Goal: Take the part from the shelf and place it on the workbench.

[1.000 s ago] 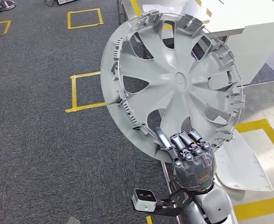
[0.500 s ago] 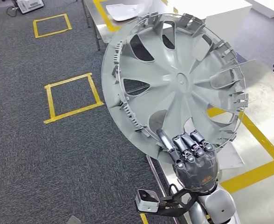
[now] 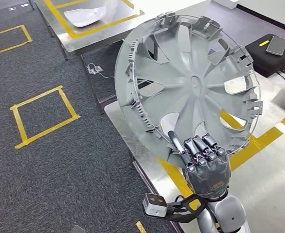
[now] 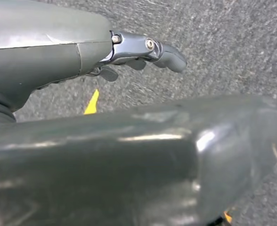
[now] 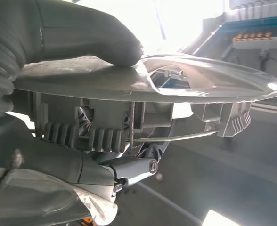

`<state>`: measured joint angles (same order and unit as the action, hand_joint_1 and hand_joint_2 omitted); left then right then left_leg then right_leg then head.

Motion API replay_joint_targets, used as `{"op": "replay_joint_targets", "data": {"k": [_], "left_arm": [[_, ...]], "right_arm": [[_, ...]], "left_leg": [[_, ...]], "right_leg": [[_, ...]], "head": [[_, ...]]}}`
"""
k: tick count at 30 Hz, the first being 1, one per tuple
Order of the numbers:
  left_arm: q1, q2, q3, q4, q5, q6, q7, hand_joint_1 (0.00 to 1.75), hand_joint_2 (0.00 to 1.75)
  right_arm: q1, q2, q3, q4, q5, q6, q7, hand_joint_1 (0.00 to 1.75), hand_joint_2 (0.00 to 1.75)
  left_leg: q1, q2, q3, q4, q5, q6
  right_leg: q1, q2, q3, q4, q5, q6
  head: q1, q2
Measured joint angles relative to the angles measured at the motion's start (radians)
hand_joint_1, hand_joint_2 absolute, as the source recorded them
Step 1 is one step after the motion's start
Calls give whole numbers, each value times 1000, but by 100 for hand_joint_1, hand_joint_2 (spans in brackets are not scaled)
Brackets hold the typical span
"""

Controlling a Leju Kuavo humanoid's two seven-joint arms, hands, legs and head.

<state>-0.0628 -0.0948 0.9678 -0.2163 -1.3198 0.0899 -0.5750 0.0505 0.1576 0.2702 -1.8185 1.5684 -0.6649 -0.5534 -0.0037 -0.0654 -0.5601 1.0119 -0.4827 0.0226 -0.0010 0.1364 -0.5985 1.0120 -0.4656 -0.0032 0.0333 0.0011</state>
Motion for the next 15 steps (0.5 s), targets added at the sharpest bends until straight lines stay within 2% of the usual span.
{"op": "replay_joint_targets", "data": {"k": [1, 2, 3, 5, 6, 7, 8, 9, 10, 11, 12, 13, 14, 15], "left_arm": [[-2, 0, 0, 0, 0, 0, 0, 0, 0], [-4, -1, 0, 0, 0, 0, 0, 0, 0], [-5, -1, 0, 0, 0, -1, 0, 0, 0], [-4, -2, 0, 0, 0, -3, 0, 0, 0], [-2, -3, 0, 0, 0, -4, 0, 0, 0], [-1, -3, 0, 0, 0, -4, 0, 0, 0], [0, -4, 0, 0, 0, -4, 0, 0, 0], [-1, -5, 0, 0, 0, -5, 0, 0, 0], [-2, -7, 0, 0, 0, -5, 0, 0, 0], [-2, -7, 0, 0, 0, -5, 0, 0, 0], [-3, -7, 0, 0, 0, -5, 0, 0, 0], [-3, -7, 0, 0, 0, -5, 0, 0, 0], [-2, -7, 0, 0, 0, -5, 0, 0, 0], [-3, -7, 0, 0, 0, -5, 0, 0, 0]], "right_arm": [[2, 0, -2, 0, 0, 0, -1, 175, 175], [4, 0, -3, -1, 0, 0, -2, 175, 175], [5, 0, -4, -2, 0, 0, -4, 175, 175], [4, 1, -5, -3, 0, 0, -8, 175, 175], [5, 1, -5, -3, 0, 0, -10, 175, 175], [5, 1, -5, -3, 0, 0, -11, 175, 175], [6, 1, -6, -3, 0, 0, -12, 175, 175], [7, 1, -7, -3, 0, 0, -13, 175, 175], [7, 1, -8, -3, 0, 0, -14, 175, 175], [6, 1, -9, -3, 0, 0, -15, 175, 175], [6, 1, -9, -3, 0, 0, -16, 175, 175], [6, 2, -10, -4, 0, 0, -17, 175, 175], [6, 2, -10, -4, 0, 0, -18, 175, 175], [7, 3, -11, -5, 0, 0, -18, 175, 175]], "left_leg": [[2, 12, 2, -8, 2, 0], [5, 23, 5, -18, 6, 1], [7, 36, 7, -27, 10, 2], [8, 63, 8, -33, 13, 5], [8, 79, 8, -33, 13, 5], [8, 93, 8, -32, 12, 4], [9, 108, 8, -31, 10, 3], [10, 121, 9, -30, 9, 0], [12, 133, 10, -27, 6, -4], [11, 143, 11, -24, 3, -10], [10, 153, 11, -19, -1, -15], [7, 161, 11, -16, -3, -21], [5, 170, 12, -13, -5, -25], [5, 179, 13, -11, -6, -28]], "right_leg": [[0, -1, -6, 1, -1, 5], [2, -17, -15, 11, -11, 9], [5, -45, -32, 42, -32, 13], [5, -106, -86, 155, -94, 20], [3, -120, -115, 219, -120, 25], [0, -127, -133, 260, -130, 29], [-4, -132, -133, 266, -122, 34], [-8, -138, -112, 229, -97, 38], [-10, -154, -73, 160, -64, 42], [-9, -176, -33, 90, -43, 44], [-7, -191, -1, 34, -28, 41], [-5, -201, 16, 4, -24, 35], [-2, -199, 19, -2, -27, 28], [-3, -187, 17, -2, -24, 20]], "head": [[0, 0], [2, 0], [5, 0], [10, 0], [11, 0], [11, 0], [11, 0], [11, 0], [12, 0], [12, 0], [12, 0], [12, 0], [11, 0], [11, 0]]}}
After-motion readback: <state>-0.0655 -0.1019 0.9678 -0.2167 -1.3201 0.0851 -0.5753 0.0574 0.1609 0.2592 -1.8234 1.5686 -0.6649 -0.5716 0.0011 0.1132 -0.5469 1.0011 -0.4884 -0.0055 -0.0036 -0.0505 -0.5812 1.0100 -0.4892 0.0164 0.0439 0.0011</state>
